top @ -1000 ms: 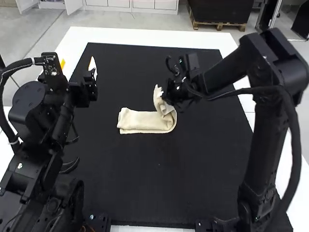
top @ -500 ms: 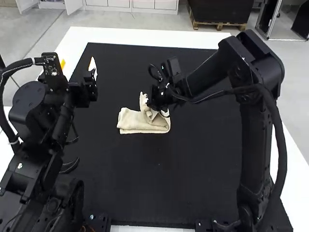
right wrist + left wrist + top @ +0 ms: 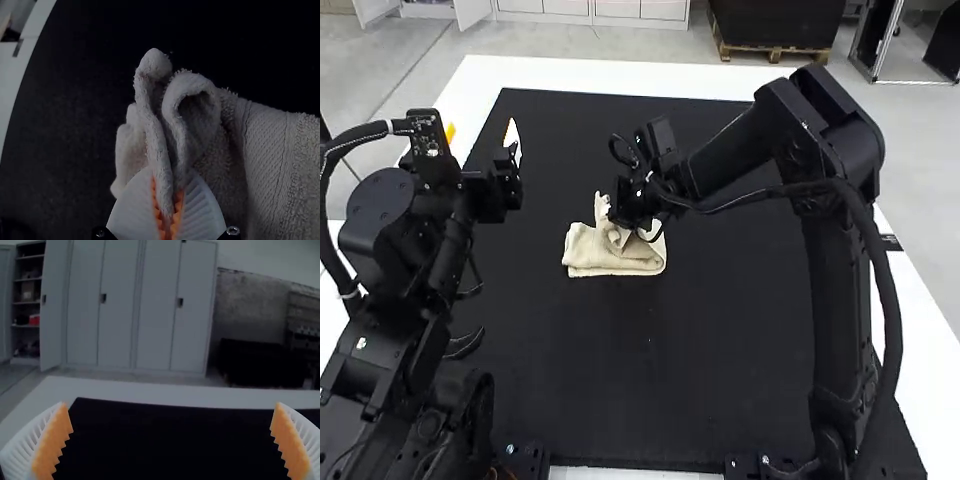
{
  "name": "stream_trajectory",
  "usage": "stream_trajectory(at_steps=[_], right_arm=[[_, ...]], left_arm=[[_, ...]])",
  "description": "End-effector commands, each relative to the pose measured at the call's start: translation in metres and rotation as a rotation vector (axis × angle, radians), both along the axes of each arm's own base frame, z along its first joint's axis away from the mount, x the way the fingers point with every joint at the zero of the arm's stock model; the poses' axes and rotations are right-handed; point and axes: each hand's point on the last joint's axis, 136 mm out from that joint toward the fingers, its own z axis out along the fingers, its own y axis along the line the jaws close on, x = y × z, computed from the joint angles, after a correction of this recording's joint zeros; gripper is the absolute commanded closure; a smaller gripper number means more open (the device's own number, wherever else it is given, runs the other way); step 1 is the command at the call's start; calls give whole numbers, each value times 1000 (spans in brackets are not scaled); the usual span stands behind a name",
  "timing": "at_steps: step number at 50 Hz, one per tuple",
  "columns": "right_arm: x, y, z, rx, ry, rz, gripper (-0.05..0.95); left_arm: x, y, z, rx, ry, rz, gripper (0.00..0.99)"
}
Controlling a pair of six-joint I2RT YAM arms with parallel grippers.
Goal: Fold the towel.
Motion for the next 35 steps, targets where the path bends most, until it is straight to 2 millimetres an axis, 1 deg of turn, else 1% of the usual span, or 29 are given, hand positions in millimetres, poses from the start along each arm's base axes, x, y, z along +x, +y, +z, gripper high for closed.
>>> stream_trajectory(at_steps=[1,11,27,35], right_arm=[[1,14,10,17,-24,9,903],[-4,22,6,14,-22,24,903],[-14,42,-3,2,-15,60,903],[-16,44,-7,-7,-7,67,903]], left_arm=[[-4,4,6,-5,-26,19,64],[-4,5,6,-7,-26,20,62],[-4,4,6,-7,-26,19,62],[-4,4,6,-6,-26,19,62]])
